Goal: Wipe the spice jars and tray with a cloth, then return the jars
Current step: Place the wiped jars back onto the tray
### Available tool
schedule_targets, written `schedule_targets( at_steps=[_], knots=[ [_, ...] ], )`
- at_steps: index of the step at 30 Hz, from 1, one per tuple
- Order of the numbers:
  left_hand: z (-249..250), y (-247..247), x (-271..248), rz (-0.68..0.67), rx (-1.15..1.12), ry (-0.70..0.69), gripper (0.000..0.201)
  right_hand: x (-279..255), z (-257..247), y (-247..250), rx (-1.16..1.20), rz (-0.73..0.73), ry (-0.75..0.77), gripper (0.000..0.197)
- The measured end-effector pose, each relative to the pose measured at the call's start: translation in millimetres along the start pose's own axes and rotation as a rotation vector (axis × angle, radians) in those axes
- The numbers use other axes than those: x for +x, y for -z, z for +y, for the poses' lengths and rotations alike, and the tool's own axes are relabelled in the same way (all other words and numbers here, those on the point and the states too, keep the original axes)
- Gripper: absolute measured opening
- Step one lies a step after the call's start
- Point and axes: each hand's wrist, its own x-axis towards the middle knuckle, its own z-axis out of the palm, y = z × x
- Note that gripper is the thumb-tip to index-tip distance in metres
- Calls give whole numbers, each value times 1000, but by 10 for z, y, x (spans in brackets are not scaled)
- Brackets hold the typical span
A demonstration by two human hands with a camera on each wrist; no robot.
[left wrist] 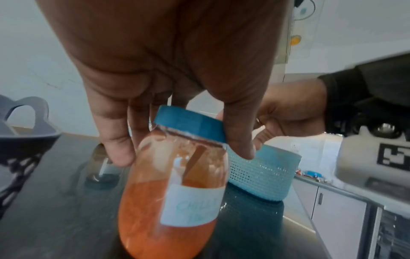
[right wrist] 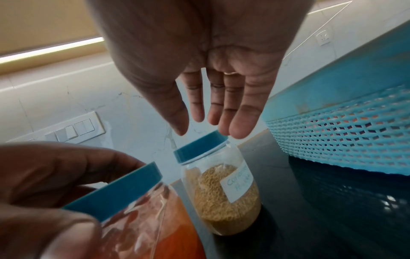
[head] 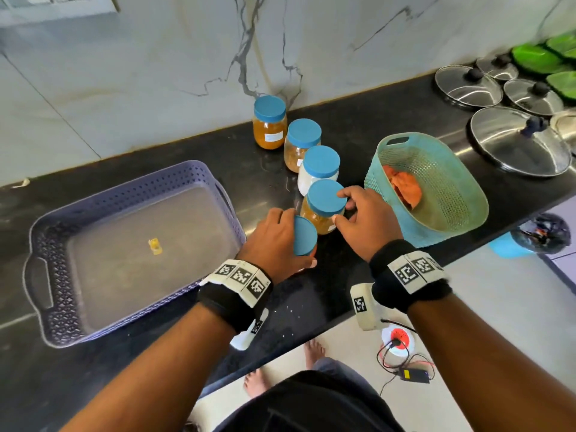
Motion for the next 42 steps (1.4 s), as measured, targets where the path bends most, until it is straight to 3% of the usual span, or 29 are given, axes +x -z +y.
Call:
schedule_targets(
  at_steps=[4, 8, 10, 13, 16, 19, 22, 25, 28, 32, 34, 38, 42],
  knots=[
    [-30, -26, 20, 107, 104, 4, 72, -44, -19, -15, 57, 41, 25, 39],
    [30, 228, -21, 98, 88, 116, 71, -84, -125, 34, 140, 10, 177, 40],
    [43, 460, -41, 115, 28, 181, 71, -93, -240, 97, 291, -139, 255, 52],
    [-18, 838, -133, 180, -31, 271, 70, -33, -516, 31, 386, -494, 317, 91],
    [-139, 1142, -282, 262, -88, 375, 56, 100, -876, -174, 251, -532, 395, 113],
    [-289, 1379, -490, 259, -77, 387, 44, 174, -1241, -284, 284, -523, 445, 99],
    [-549, 1569, -734, 216, -26, 370, 55, 162, -1588, -365, 291, -566, 493, 79],
    [-846, 1745, -945, 172, -25, 340, 60, 128, -1901, -505, 315, -588, 520, 71],
    [-1147, 1903, -1132, 168, -2, 335, 59, 72, -2197, -736, 355, -624, 510, 73],
    [-1545, 2020, -1348, 177, 90, 353, 66, 57, -2583, -1106, 532, -840, 492, 76],
    [-1739, 2064, -1431, 141, 109, 394, 74, 96, -2794, -1304, 505, -884, 511, 82],
    [-2203, 2094, -1617, 152, -24, 516, 84, 221, -3161, -1811, 325, -809, 462, 89],
    [-2580, 1991, -1901, 205, -48, 622, 55, 366, -3326, -2316, 219, -719, 343, 97]
  ],
)
